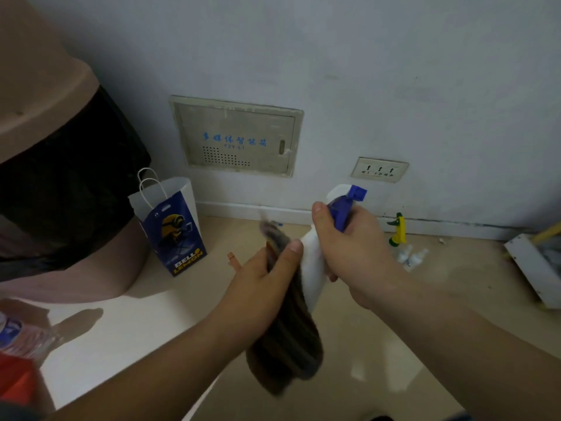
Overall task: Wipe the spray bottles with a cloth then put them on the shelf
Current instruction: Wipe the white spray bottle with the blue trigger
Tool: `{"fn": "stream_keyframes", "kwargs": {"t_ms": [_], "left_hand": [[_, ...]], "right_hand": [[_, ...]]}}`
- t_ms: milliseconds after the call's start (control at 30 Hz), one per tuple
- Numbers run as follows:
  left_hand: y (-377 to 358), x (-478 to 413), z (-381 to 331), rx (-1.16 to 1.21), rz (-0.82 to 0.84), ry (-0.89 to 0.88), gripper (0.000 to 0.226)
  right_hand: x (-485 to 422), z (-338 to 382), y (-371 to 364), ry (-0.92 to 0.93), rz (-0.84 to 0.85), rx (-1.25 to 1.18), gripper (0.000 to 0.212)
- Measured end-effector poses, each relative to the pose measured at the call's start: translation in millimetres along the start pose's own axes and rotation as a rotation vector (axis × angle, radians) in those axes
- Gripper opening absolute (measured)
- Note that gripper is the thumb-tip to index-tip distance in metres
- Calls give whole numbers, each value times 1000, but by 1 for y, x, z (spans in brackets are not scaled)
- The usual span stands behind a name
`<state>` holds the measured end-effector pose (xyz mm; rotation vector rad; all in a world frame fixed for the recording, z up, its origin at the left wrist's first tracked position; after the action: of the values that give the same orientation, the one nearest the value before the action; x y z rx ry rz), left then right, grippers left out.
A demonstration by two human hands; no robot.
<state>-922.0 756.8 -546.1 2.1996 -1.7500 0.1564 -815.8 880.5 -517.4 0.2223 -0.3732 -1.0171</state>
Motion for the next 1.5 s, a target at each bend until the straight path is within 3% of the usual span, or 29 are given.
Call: {"fn": "stream_keyframes", "kwargs": {"t_ms": [33,100,167,200,267,433,633,800,967,1033,1133,1167,1233,1267,1333,1367,1433,1500], "left_hand": [[-4,0,0,-91,4,13,37],[-16,10,-10,-460,-63,-148,41],[-24,16,-16,-773,-81,-295,75],[-21,12,-15,-803,-85,-297,89],[-12,2,-10,-721,-67,-228,97],[-8,-9,-2,-359,21,-103,63],[-7,-9,-3,-71,130,-96,50],[-5,-7,-18,63,217,-110,33],[0,-9,-15,101,199,-48,34],[0,-8,-13,-2,123,-30,37],[-16,1,-19,-518,67,-92,39],[-26,5,-17,-698,73,-130,58],[-37,9,-9,-812,110,-165,94],[-35,7,-7,-789,127,-184,92],[-19,-3,-1,-606,182,-197,61],[-10,-7,-2,-431,232,-117,46],[1,-14,3,-21,230,84,41],[1,-12,0,9,147,153,47]], "right_hand": [[1,0,-1,-5,4,7,35],[0,-3,-2,-32,18,7,36],[-2,-7,-3,-84,62,-43,35],[-3,-7,-4,-99,94,-75,35],[-4,-8,-5,-115,114,-92,37],[-5,-11,-5,-178,218,-132,34],[-5,-15,0,-236,423,-288,35],[-6,-14,4,-196,428,-178,38],[-3,-13,0,-201,380,-228,32],[-3,-14,-1,-227,348,-239,29],[-4,-16,-3,-256,294,-201,26],[-4,-16,-4,-261,279,-184,26],[-4,-16,-4,-266,264,-141,25],[-4,-16,-4,-264,259,-131,25],[-4,-16,-3,-258,242,-143,26],[-4,-16,-3,-255,227,-161,26],[-2,-14,-4,-245,199,-199,26],[-1,-13,-6,-241,191,-212,27]]}}
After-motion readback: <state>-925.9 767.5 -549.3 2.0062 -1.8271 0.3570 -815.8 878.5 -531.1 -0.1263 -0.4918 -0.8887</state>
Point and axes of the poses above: each hand's wrist, its own x-axis away from the middle knuckle, its own y-axis out of the back of the hand, z = x × y, the point moved 5 cm from there along -x, towards the middle knuckle, and after that the axes turned 11 degrees about z, right-handed, at the moved point
